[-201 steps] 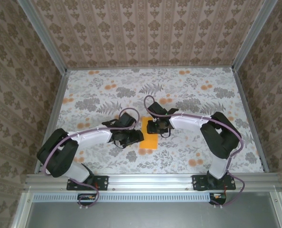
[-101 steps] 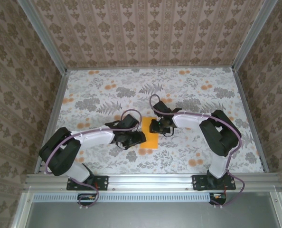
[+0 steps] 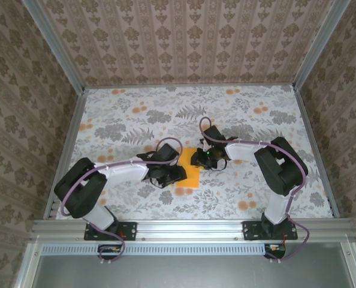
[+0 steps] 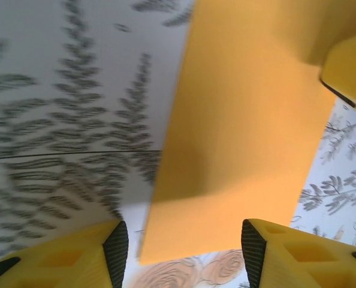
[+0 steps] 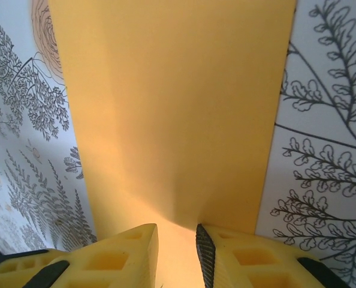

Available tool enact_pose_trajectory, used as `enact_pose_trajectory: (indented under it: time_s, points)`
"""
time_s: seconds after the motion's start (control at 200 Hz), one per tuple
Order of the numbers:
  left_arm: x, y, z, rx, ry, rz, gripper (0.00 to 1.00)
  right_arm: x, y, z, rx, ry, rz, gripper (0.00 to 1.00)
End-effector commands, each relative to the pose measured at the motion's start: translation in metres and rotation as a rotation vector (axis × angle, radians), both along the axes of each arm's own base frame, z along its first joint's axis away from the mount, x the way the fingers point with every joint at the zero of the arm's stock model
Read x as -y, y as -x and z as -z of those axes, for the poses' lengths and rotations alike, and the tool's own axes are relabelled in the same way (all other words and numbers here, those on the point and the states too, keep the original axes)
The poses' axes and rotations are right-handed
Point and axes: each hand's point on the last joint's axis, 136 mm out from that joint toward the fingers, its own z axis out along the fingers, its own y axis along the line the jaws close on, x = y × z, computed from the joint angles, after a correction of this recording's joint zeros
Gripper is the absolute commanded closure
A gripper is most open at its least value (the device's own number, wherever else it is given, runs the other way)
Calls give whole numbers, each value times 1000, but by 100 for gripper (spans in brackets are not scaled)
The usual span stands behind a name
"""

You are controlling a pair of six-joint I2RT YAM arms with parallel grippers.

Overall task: Fold a paper plane with a square sheet of paper (pick it up from the middle)
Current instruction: Fold the triangle a second time at the center of the table.

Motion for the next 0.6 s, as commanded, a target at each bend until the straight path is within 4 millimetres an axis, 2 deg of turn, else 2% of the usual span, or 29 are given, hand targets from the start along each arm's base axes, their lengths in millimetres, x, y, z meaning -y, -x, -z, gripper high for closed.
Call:
enact_pose_trajectory:
  time_s: [0.0, 0.145, 0.365, 0.595]
  points:
    - [19, 1, -8, -4, 42, 28, 47, 25, 20, 44, -97, 122, 32, 72]
    - [11, 4, -4, -13, -19, 19, 48, 26, 21, 45, -95, 129, 30, 72]
    - [-7, 4, -9, 15, -99, -20, 42, 29, 20, 45, -91, 141, 34, 73]
    - [9, 13, -14, -12, -84, 39, 37, 30, 21, 46, -92, 142, 32, 73]
